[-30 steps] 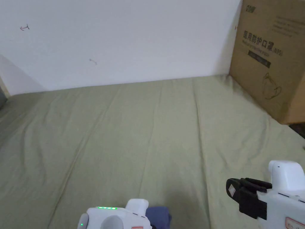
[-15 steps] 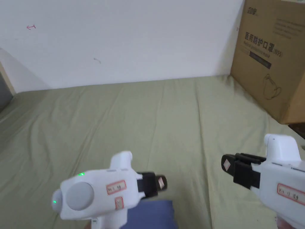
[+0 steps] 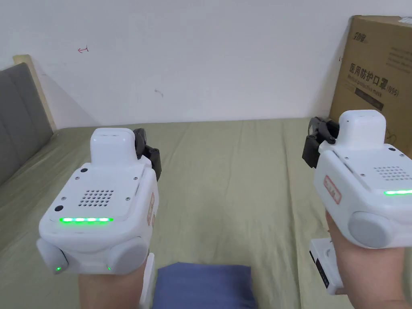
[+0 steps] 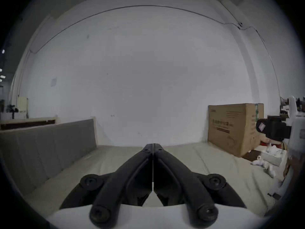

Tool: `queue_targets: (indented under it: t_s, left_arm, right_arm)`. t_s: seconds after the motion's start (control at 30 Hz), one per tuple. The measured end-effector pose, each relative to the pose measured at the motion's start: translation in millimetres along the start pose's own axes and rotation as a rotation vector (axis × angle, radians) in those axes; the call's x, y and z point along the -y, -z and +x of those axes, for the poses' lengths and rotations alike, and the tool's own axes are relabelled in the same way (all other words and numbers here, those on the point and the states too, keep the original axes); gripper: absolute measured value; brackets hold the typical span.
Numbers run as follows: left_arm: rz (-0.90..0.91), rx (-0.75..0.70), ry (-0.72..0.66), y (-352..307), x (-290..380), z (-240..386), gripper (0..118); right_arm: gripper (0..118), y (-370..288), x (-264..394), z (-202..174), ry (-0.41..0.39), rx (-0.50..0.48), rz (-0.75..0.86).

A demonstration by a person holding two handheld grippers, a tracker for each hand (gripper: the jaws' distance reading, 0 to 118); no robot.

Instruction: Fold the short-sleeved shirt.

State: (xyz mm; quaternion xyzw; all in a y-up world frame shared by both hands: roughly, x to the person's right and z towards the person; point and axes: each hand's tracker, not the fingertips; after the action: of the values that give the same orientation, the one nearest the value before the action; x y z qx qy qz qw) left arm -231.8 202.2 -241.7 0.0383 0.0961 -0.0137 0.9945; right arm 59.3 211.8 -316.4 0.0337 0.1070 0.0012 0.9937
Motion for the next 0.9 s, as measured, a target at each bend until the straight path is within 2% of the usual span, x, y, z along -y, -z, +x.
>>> queue_targets:
  t_s: [0.1, 0.27, 0.57, 0.6, 0.67, 0.73, 0.83, 0.9]
  left_arm:
    - [-0.052, -0.032, -0.066, 2, 8, -2, 0]
    - [-0.046, -0.04, -0.036, -1, 19, -2, 0]
    - [-0.06, -0.065, -0.034, -1, 20, -8, 0]
    - [-0.063, -0.065, -0.037, -2, 19, -9, 0]
    - [-0.084, -0.053, -0.04, -6, 20, -16, 0]
    - [-0.118, -0.032, -0.029, -12, 25, -22, 0]
    - [-0.155, -0.036, -0.016, -24, 39, -32, 0]
    - [-0.17, -0.048, -0.018, -32, 48, -40, 0]
  right_arm:
    - [0, 0, 9, -5, -0.045, 0.042, -0.002]
    - [0, -6, 17, 3, 0.008, 0.064, -0.044]
    - [0, -5, 19, 9, 0.019, 0.072, -0.071]
    - [0, -3, 21, 9, 0.033, 0.05, -0.104]
    - [0, 6, 30, 9, 0.093, -0.067, -0.255]
    - [0, 18, 50, 4, 0.164, -0.236, -0.46]
    - [0, 32, 102, -10, 0.332, -0.494, -0.774]
    - [0, 35, 143, -17, 0.476, -0.562, -0.928]
